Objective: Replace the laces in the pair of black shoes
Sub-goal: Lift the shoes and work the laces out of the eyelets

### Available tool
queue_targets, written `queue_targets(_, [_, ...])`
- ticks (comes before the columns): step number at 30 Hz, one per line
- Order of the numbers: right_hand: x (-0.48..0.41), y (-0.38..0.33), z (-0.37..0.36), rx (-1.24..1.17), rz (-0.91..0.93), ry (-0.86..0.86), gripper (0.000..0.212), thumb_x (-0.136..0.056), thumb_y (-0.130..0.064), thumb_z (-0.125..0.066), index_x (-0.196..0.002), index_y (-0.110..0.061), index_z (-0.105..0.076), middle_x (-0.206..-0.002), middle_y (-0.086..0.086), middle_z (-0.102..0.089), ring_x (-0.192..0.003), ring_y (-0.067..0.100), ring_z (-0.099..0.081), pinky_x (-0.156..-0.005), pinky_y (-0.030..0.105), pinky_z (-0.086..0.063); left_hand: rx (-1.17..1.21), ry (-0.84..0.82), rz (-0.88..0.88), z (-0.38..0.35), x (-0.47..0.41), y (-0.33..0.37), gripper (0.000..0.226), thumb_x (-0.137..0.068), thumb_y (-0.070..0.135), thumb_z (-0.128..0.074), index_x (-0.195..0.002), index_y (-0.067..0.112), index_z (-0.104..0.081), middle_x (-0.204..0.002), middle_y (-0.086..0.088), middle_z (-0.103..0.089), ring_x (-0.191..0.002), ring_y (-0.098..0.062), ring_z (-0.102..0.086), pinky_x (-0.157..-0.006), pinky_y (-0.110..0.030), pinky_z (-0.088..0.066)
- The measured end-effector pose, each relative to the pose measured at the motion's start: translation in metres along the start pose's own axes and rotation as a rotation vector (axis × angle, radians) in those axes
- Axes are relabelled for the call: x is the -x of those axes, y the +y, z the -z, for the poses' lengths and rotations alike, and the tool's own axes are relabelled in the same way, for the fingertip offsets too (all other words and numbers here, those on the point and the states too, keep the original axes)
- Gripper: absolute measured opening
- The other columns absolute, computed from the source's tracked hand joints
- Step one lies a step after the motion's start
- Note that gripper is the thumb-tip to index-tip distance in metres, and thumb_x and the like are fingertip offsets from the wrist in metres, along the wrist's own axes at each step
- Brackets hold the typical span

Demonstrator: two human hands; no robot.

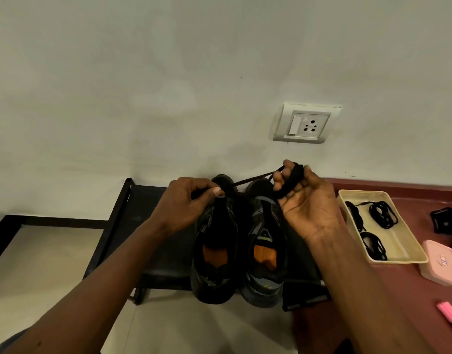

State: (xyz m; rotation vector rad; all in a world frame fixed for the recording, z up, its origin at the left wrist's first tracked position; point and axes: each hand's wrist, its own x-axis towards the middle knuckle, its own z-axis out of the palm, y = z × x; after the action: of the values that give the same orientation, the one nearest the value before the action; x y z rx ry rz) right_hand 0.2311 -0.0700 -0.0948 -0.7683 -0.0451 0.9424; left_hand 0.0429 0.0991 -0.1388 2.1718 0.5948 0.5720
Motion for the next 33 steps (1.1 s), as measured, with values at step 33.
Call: queue_targets(33, [0.007, 0.026, -0.011, 0.207, -0.204, -0.303, 0.038, -0.108, -0.022, -0.044, -0.118, 0.001, -0.072, -0.099, 0.012, -0.075, -0.097, 0.025, -0.075, -0.083, 0.03, -0.062, -0.426, -0.22, -0.065, -0.015, 0.018, 0.02, 0.028, -0.107, 0.034, -0.049, -0.128, 0.031, -0.067, -0.095, 0.016, -0.059, -0.085, -0.006, -0.056, -0.076, -0.031, -0.049])
